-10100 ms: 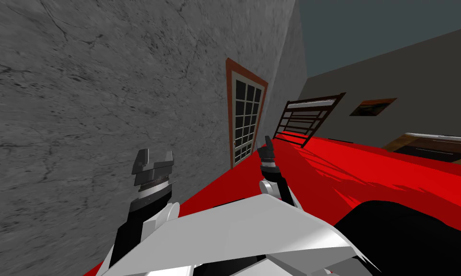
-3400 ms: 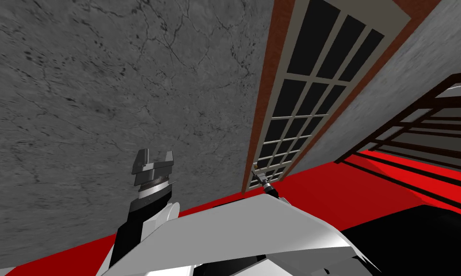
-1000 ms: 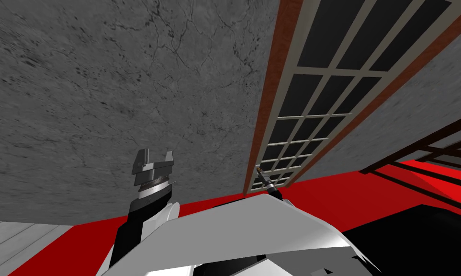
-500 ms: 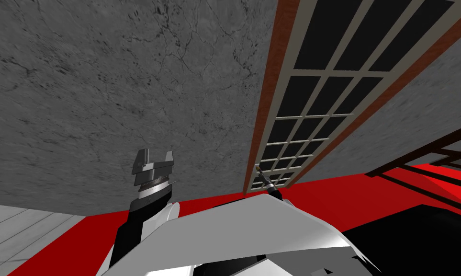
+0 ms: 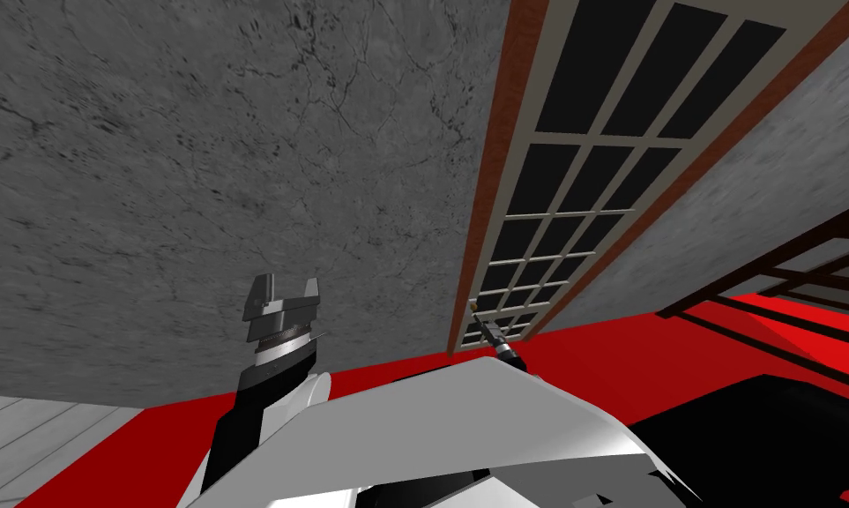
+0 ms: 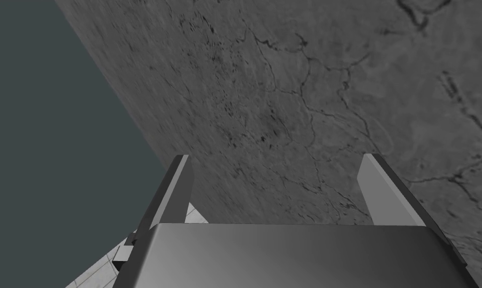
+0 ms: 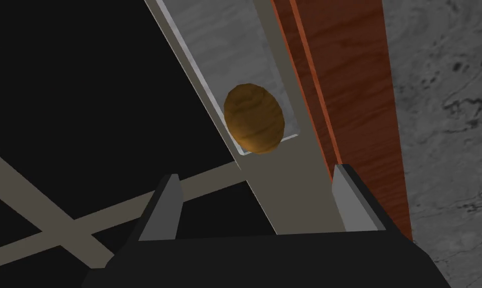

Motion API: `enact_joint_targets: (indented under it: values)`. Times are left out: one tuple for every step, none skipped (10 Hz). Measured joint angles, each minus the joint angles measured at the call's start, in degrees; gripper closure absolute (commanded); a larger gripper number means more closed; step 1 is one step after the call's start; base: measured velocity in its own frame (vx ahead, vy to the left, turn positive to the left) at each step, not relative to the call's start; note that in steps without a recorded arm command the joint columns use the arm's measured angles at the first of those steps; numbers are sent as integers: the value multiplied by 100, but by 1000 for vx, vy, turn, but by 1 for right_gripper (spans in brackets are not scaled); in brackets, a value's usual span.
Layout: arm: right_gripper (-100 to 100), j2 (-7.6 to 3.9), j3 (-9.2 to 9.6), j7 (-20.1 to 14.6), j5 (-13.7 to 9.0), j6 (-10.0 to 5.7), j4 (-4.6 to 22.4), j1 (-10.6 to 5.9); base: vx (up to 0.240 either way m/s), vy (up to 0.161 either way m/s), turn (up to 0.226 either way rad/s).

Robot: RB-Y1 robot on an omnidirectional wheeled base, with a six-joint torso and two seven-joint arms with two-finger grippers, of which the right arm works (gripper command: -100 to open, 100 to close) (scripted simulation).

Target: Pull the door open

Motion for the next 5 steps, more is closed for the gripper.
enact_joint_targets:
  values:
    - [-100, -21, -32, 166, 54, -51, -18, 61, -20, 31, -19]
    - [-100, -32, -47, 274, 79, -78, -21, 86, -19, 29, -36]
    - [-100, -31, -65, 399, 119, -95, -94, 171, -22, 41, -69]
    - [-100, -47, -97, 561, 169, -160, -76, 227, -28, 44, -66]
    - [-100, -67, -126, 712, 223, -201, -130, 313, -24, 27, -18]
